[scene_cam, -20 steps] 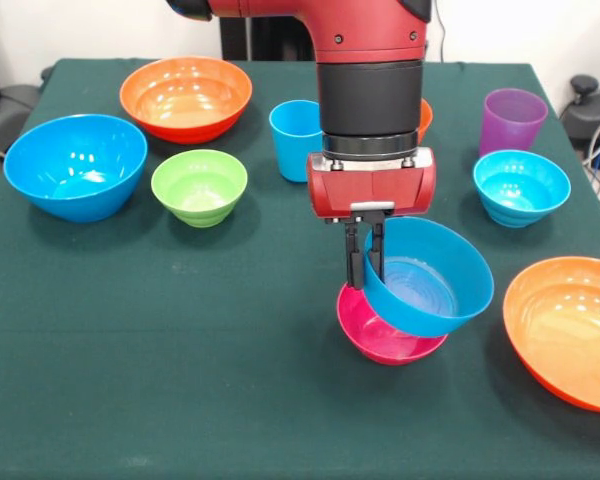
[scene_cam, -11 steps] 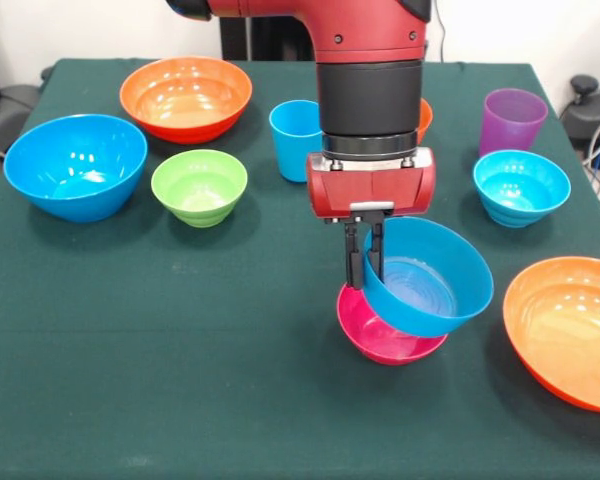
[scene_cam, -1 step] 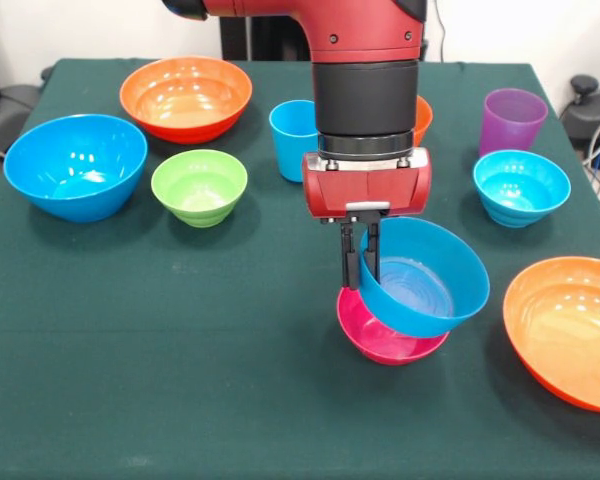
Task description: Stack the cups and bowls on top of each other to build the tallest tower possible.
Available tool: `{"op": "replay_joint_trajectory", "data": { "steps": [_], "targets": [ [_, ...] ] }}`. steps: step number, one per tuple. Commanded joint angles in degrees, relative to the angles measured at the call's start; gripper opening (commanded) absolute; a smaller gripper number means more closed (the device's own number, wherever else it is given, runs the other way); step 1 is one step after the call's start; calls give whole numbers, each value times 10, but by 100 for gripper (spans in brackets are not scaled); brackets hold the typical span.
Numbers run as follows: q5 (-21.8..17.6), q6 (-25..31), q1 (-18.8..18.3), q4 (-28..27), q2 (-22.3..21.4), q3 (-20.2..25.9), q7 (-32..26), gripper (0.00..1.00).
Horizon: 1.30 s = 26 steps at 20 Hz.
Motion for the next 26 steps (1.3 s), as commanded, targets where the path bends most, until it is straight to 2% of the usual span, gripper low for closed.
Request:
{"op": "replay_joint_trajectory", "data": {
  "steps": [1,17,26],
  "targets": [
    [-58,14,1,-28,19,35,-43,0],
    [-65,11,1,-41,25,35,-52,0],
    [-79,3,-5,-64,47,43,-58,0]
  ]
}}
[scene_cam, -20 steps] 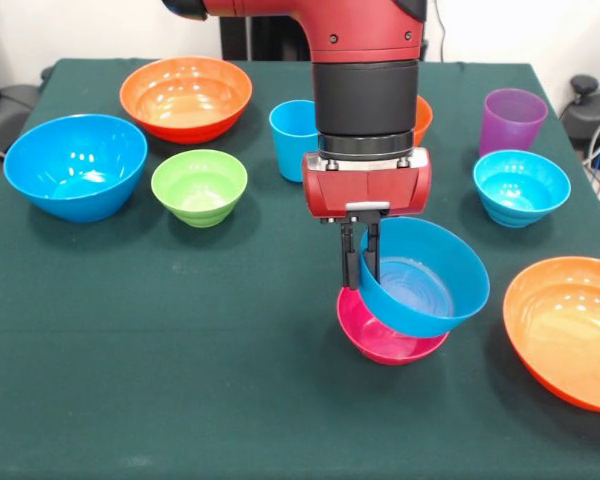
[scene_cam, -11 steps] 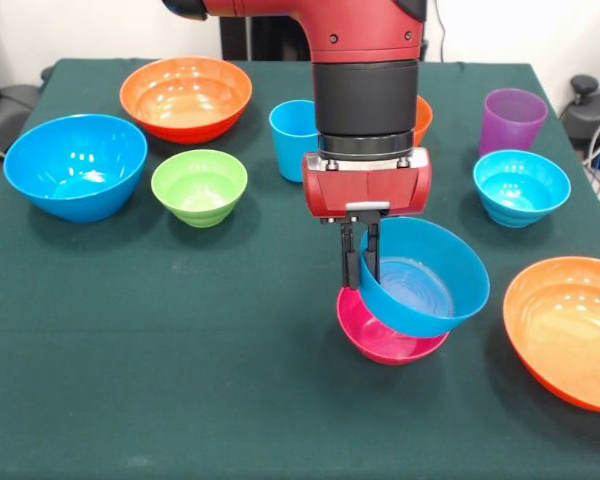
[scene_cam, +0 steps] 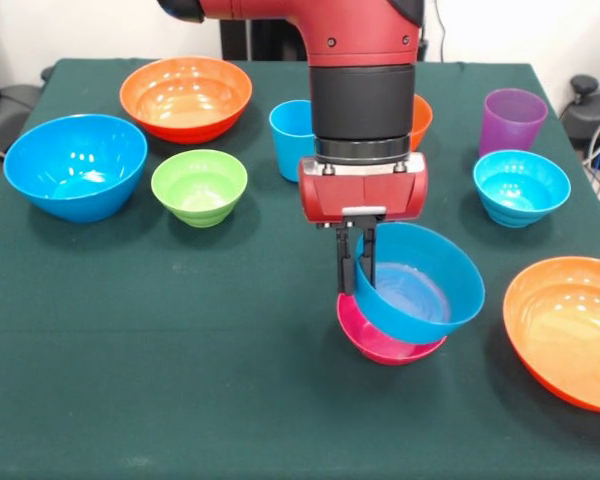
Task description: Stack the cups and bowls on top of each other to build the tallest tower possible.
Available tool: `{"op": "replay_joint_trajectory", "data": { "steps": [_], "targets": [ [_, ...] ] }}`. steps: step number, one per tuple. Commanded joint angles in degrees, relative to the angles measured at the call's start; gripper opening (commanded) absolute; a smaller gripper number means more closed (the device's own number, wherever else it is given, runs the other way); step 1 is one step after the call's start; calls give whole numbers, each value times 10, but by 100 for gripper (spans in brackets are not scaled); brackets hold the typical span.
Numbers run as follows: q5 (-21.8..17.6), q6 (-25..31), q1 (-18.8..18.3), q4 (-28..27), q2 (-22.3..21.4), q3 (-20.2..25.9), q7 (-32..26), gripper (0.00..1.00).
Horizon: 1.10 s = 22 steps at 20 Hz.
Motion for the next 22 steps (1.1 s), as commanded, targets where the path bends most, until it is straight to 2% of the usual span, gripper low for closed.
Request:
{"op": "replay_joint_trajectory", "data": {
  "steps": [1,8,22],
  "targets": [
    [-62,7,-7,-51,41,46,-59,0],
    [-80,1,-14,-50,48,51,-50,0],
    [-86,7,-18,-40,39,59,-36,0]
  ]
}}
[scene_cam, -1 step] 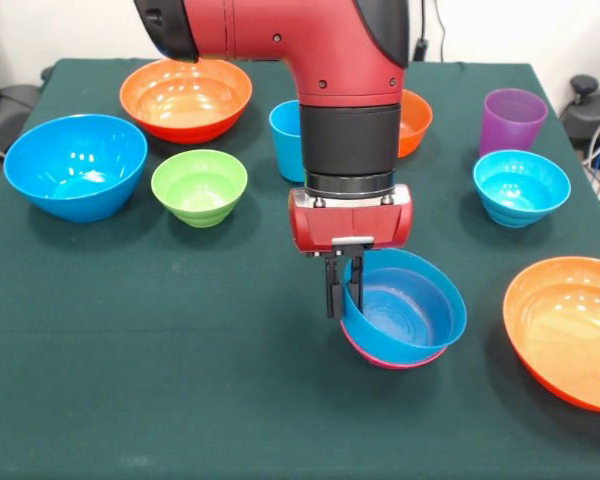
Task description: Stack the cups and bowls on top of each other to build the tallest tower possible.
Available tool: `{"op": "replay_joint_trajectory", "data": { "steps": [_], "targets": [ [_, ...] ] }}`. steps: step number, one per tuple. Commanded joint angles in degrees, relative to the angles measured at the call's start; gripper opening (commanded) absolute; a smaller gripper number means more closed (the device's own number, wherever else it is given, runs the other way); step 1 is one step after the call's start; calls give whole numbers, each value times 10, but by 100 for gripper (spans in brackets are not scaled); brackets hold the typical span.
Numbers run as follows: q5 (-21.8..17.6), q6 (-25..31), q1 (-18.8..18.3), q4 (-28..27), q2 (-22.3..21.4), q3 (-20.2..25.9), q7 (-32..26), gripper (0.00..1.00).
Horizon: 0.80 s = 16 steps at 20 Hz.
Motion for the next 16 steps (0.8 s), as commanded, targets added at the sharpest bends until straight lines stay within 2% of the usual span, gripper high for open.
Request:
{"op": "replay_joint_trajectory", "data": {
  "steps": [1,16],
  "targets": [
    [-39,7,-12,-8,1,50,-36,0],
    [-47,-15,-26,-1,-1,72,-30,0]
  ]
}}
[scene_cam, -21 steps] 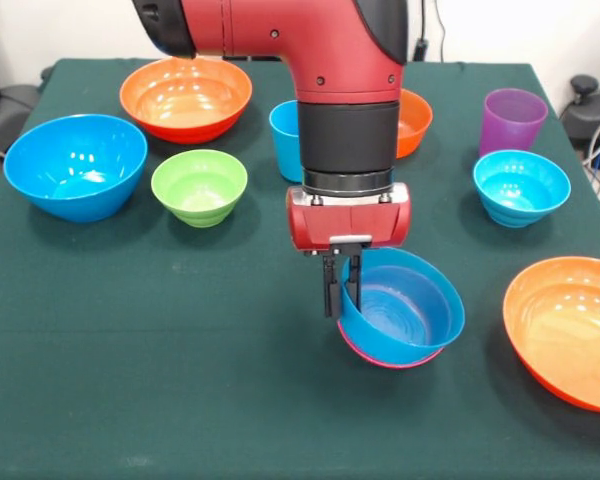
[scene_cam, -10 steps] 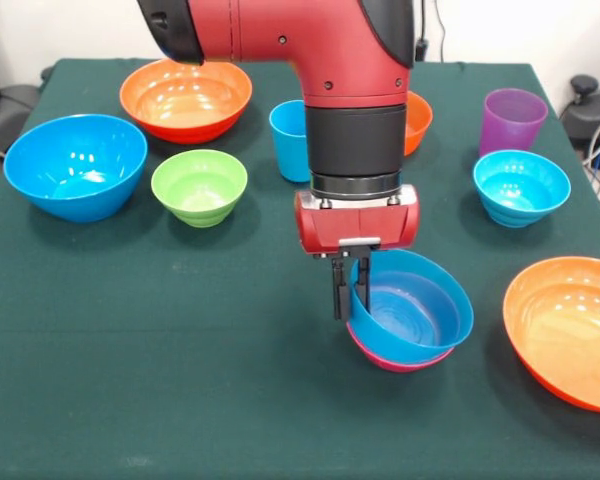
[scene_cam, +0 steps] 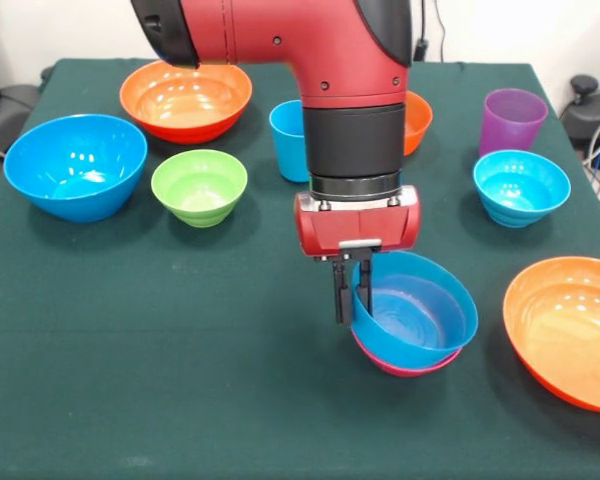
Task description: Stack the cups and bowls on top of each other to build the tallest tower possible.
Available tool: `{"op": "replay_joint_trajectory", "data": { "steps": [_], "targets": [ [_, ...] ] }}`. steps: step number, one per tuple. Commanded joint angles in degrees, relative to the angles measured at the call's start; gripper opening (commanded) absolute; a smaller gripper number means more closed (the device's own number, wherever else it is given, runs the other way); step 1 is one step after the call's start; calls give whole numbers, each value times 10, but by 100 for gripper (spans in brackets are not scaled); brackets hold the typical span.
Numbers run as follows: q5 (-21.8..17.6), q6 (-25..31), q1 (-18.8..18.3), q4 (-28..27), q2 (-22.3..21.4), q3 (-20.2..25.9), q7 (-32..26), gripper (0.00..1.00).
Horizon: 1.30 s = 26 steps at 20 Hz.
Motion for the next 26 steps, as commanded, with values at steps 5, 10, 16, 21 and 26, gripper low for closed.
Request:
{"op": "replay_joint_trajectory", "data": {
  "steps": [5,10,16,21,26],
  "targets": [
    [-48,-11,-15,-2,1,54,-37,100],
    [-41,19,-8,-7,0,44,-39,100],
    [-40,24,-9,-8,1,48,-43,100],
    [-41,30,-19,-2,7,65,-57,100],
    [-35,30,6,34,-18,41,-20,100]
  ]
}}
